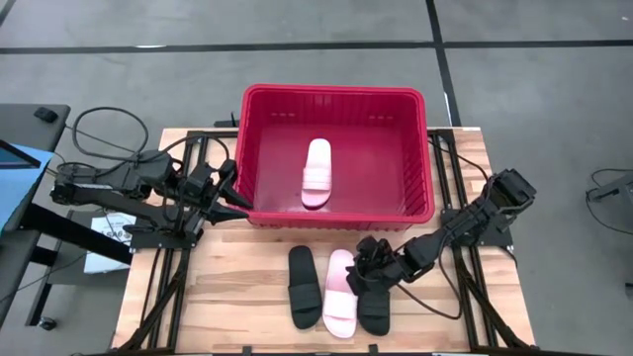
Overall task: Pick and place slides into bin
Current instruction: Put the pink slide into the red container
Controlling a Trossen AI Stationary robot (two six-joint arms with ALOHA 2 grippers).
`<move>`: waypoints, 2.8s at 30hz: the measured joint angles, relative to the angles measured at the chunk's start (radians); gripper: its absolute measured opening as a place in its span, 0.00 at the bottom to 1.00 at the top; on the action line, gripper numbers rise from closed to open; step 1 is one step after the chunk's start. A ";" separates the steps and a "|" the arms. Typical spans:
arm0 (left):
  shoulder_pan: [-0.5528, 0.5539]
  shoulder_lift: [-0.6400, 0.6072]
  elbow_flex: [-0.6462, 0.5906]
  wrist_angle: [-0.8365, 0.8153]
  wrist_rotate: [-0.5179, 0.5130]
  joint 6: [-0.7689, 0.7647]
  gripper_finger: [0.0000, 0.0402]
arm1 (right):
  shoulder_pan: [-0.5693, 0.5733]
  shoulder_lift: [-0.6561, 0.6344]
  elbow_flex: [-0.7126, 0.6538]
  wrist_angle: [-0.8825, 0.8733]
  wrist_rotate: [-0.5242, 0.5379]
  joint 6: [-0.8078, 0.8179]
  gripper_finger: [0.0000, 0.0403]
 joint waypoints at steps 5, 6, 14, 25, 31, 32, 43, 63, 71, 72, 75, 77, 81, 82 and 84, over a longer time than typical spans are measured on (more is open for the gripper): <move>0.000 0.000 0.000 0.000 0.000 -0.004 0.23 | -0.011 0.000 0.000 -0.031 0.000 -0.002 0.49; 0.000 0.000 0.000 0.000 0.000 -0.003 0.23 | -0.015 0.000 0.000 -0.034 0.000 -0.002 0.50; 0.000 0.000 0.000 0.000 -0.001 -0.008 0.23 | -0.033 0.000 0.000 -0.056 -0.011 -0.004 0.58; 0.000 0.000 0.000 0.001 -0.001 -0.008 0.23 | -0.055 0.130 0.001 0.027 -0.080 -0.008 0.57; 0.000 0.000 0.000 0.001 -0.001 -0.010 0.23 | -0.057 0.203 0.004 0.105 -0.076 0.001 0.57; 0.000 0.000 0.000 0.001 -0.001 -0.010 0.23 | -0.056 0.205 0.005 0.106 -0.076 0.002 0.57; 0.000 0.000 0.000 0.001 -0.001 -0.011 0.23 | -0.068 0.197 0.003 0.070 -0.105 0.028 0.42; 0.000 0.000 0.000 -0.029 -0.008 -0.011 0.23 | -0.066 0.201 0.046 0.017 -0.062 0.076 0.02; 0.000 0.000 0.000 -0.027 -0.008 -0.012 0.23 | -0.066 0.208 0.123 -0.082 -0.057 0.068 0.01; 0.000 0.000 0.000 -0.026 -0.008 -0.012 0.23 | -0.066 0.208 0.126 -0.083 -0.055 0.068 0.01; 0.000 0.000 0.000 -0.025 -0.008 -0.012 0.23 | -0.065 0.207 0.135 -0.084 -0.051 0.072 0.01; 0.000 0.000 0.000 -0.025 -0.008 -0.012 0.23 | -0.064 0.207 0.145 -0.088 -0.048 0.072 0.01; 0.000 0.000 0.000 -0.025 -0.008 -0.023 0.23 | -0.064 0.206 0.183 -0.148 -0.042 0.073 0.01; 0.000 0.000 0.000 -0.025 -0.008 -0.027 0.23 | -0.064 0.206 0.194 -0.174 -0.039 0.074 0.01; 0.000 0.000 0.000 -0.025 -0.008 -0.030 0.23 | -0.064 0.205 0.219 -0.227 -0.036 0.075 0.01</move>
